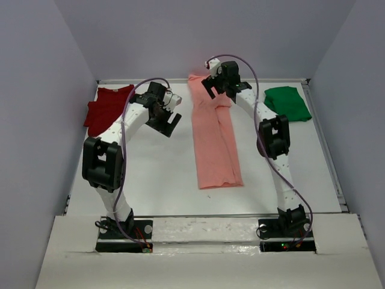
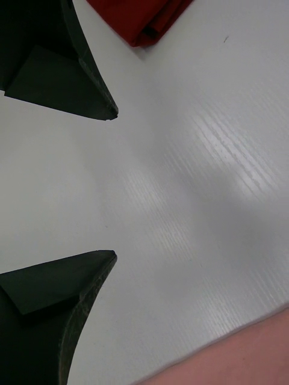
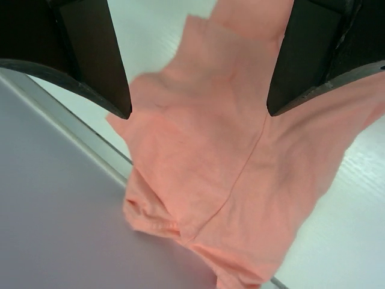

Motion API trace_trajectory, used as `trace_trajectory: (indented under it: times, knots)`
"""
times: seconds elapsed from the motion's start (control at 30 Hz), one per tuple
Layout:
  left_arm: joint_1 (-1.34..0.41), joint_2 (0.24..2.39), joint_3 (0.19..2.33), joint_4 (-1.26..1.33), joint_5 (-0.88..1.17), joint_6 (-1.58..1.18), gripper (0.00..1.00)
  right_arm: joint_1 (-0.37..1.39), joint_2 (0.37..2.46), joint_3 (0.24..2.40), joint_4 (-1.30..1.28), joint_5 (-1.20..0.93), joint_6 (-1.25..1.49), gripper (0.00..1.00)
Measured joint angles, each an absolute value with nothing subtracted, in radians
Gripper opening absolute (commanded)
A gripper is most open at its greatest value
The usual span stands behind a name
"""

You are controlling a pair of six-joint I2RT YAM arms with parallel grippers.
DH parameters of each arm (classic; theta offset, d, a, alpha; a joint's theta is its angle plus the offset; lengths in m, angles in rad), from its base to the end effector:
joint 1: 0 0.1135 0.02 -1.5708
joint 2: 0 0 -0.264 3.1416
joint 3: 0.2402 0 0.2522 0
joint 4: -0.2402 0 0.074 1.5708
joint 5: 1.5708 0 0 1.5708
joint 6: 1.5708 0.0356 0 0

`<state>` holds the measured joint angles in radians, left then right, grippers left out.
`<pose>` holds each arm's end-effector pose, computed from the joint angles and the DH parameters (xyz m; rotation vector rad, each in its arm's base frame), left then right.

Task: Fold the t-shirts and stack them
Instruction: Rotate the tshirt 90 degrees

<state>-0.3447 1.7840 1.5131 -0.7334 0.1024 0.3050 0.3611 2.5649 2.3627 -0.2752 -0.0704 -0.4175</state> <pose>0.3627 -0.1341 0.2715 0.8578 2.4267 -0.1467 0.5516 0.2110 0.2167 -0.8174 1.8769 0.0369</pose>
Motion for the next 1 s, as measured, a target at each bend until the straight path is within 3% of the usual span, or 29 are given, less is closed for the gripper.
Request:
trace_trajectory:
  times: [0.27,0.5,0.7,1.0]
  knots:
    - [-0.344,1.736,1.522,-0.726,0.169,0.305,0.99,0.362,1.977,1.931,-0.314,-0.006,-0.466,1.00]
    - [-0.339,1.733,1.559,-0.689,0.440,0.315,0.99,0.361,1.479,1.536,-0.421,-0.023,-0.447,0.99]
    - [-0.345,1.792,1.523,-0.659,0.604,0.334,0.99,0.358,1.383,1.246,-0.571,-0.110,-0.420,0.95]
    - [-0.432,1.775,1.346,-0.631,0.653,0.356,0.99,0.354,1.375,1.081,-0.706,-0.195,-0.389,0.92]
